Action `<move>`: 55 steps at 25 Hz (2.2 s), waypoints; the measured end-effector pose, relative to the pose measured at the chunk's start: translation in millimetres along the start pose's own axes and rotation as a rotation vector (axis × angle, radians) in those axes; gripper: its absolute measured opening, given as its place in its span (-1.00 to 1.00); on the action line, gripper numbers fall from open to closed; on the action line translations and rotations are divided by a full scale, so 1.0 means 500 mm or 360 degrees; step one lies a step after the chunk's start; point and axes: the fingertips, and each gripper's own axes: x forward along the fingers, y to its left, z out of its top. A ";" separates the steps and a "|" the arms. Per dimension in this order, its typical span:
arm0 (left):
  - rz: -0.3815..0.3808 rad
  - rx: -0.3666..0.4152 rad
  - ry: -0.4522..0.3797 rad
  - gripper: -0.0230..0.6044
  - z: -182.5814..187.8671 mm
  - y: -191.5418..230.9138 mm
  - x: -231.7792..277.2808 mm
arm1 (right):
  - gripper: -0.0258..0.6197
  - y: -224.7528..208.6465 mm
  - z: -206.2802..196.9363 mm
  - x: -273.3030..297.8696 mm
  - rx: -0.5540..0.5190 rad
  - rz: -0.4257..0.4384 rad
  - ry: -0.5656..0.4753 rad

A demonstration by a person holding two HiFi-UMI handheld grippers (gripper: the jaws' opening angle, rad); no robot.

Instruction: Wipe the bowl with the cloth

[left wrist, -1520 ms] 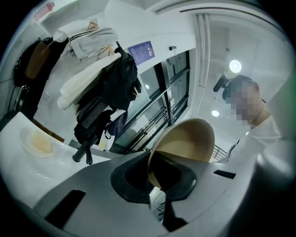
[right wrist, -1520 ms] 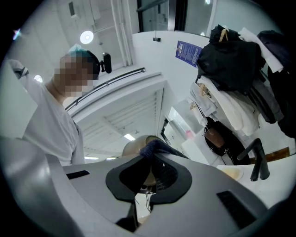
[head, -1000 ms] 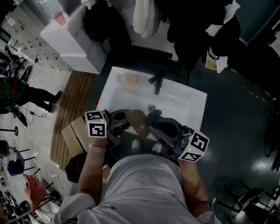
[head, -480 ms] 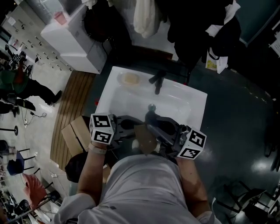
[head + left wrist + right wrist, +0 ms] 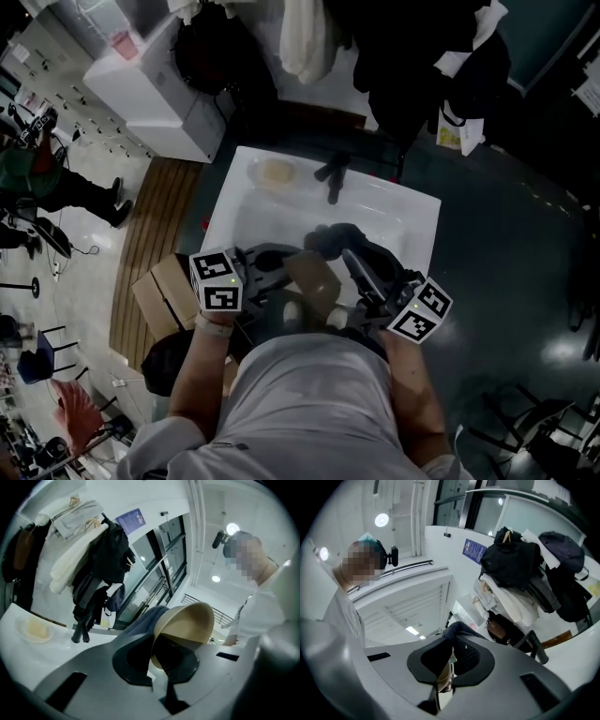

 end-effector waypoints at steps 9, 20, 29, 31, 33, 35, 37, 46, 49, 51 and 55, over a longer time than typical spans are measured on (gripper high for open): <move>0.0431 0.0410 0.0002 -0.87 0.010 0.061 0.063 | -0.82 -0.063 0.067 -0.104 -0.0480 -0.0512 -0.0080; 0.0477 0.0671 -0.0003 -0.87 0.032 0.042 0.163 | -0.82 -0.069 0.097 -0.223 -0.0750 -0.0849 -0.0110; 0.0396 0.0685 -0.0001 -0.87 0.028 0.027 0.207 | -0.82 -0.064 0.093 -0.277 -0.0887 -0.1029 -0.0075; 0.0388 0.0680 0.0000 -0.87 0.027 0.026 0.210 | -0.82 -0.065 0.089 -0.283 -0.0885 -0.1048 -0.0072; 0.0384 0.0673 0.0000 -0.87 0.026 0.024 0.211 | -0.82 -0.065 0.087 -0.287 -0.0887 -0.1063 -0.0069; 0.0385 0.0663 -0.0003 -0.87 0.025 0.025 0.210 | -0.82 -0.067 0.086 -0.291 -0.0901 -0.1090 -0.0062; 0.0391 0.0650 -0.0006 -0.87 0.023 0.027 0.208 | -0.82 -0.069 0.083 -0.294 -0.0907 -0.1114 -0.0055; 0.0426 0.0586 -0.0014 -0.87 0.017 0.034 0.197 | -0.82 -0.075 0.080 -0.297 -0.0893 -0.1128 -0.0056; 0.0438 0.0571 -0.0015 -0.87 0.018 0.036 0.193 | -0.82 -0.075 0.080 -0.296 -0.0894 -0.1129 -0.0050; 0.0449 0.0564 -0.0015 -0.87 0.018 0.038 0.190 | -0.82 -0.075 0.081 -0.296 -0.0896 -0.1131 -0.0045; 0.0472 0.0555 -0.0007 -0.87 0.013 0.044 0.184 | -0.82 -0.078 0.081 -0.298 -0.0896 -0.1135 -0.0046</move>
